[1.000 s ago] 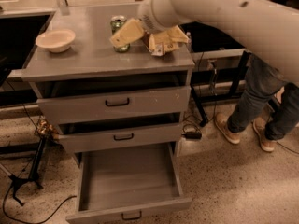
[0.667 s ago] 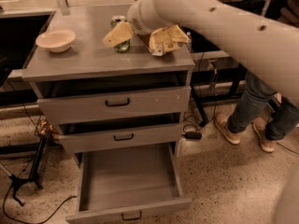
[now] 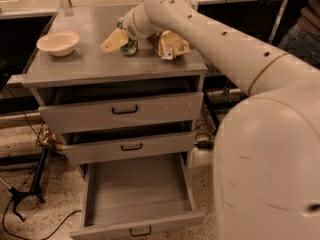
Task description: Place green can into bottom drawer
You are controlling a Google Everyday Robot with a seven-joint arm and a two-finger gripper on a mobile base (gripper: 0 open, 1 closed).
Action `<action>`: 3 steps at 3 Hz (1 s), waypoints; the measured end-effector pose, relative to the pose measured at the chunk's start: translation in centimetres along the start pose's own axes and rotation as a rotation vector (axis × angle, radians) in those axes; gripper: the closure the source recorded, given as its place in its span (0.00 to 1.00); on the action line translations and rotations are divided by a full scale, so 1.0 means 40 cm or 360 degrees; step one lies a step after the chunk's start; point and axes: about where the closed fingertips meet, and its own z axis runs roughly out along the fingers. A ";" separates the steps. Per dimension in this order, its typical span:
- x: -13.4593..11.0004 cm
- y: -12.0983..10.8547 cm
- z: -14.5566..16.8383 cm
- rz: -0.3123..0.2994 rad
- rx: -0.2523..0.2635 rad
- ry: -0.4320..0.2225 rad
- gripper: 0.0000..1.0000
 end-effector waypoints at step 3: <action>0.038 -0.062 0.143 0.0075 -0.0029 0.0109 0.14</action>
Offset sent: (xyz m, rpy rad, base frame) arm 0.0745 0.0094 -0.0344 -0.0565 0.0764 -0.0485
